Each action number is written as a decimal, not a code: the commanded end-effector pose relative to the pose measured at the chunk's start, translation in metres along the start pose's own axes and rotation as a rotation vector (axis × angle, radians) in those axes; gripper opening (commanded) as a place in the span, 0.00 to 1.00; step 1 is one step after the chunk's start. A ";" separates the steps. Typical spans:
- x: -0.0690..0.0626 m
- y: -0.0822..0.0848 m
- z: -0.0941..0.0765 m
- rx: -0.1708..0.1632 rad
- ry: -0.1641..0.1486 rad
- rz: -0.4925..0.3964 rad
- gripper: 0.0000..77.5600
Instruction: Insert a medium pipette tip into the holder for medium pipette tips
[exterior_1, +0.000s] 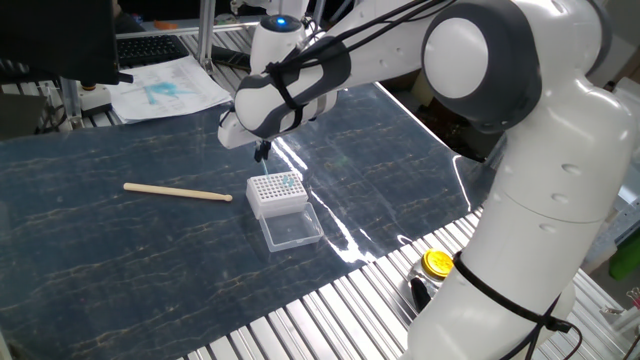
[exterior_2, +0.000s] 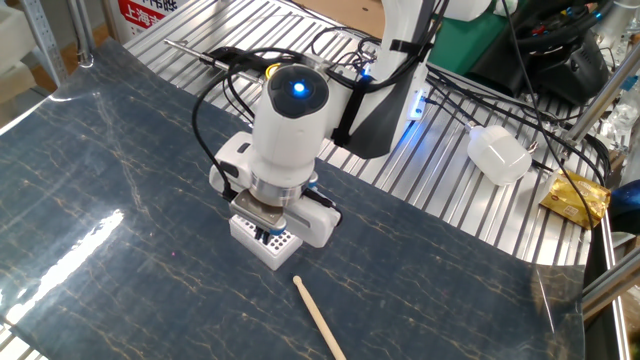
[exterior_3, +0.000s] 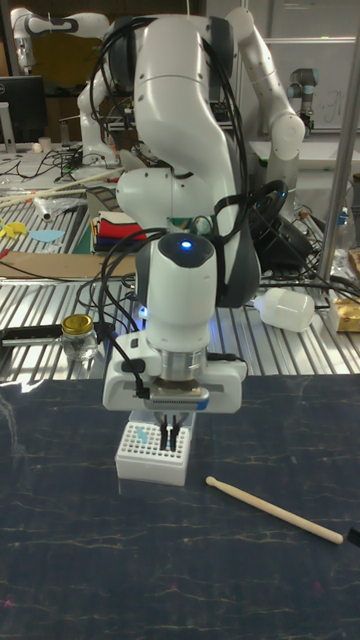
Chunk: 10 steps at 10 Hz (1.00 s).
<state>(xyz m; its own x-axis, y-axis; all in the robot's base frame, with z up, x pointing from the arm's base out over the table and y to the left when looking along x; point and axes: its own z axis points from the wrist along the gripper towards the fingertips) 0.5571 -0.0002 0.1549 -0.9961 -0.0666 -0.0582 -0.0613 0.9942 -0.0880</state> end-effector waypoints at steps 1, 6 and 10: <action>0.000 0.001 0.000 0.001 -0.005 -0.008 0.02; -0.001 0.001 0.000 -0.004 0.037 -0.022 0.02; -0.001 0.001 0.000 -0.032 0.067 0.027 0.02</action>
<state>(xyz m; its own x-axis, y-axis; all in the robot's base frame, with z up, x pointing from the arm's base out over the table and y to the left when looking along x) 0.5571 0.0005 0.1539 -0.9991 -0.0430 0.0044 -0.0432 0.9972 -0.0614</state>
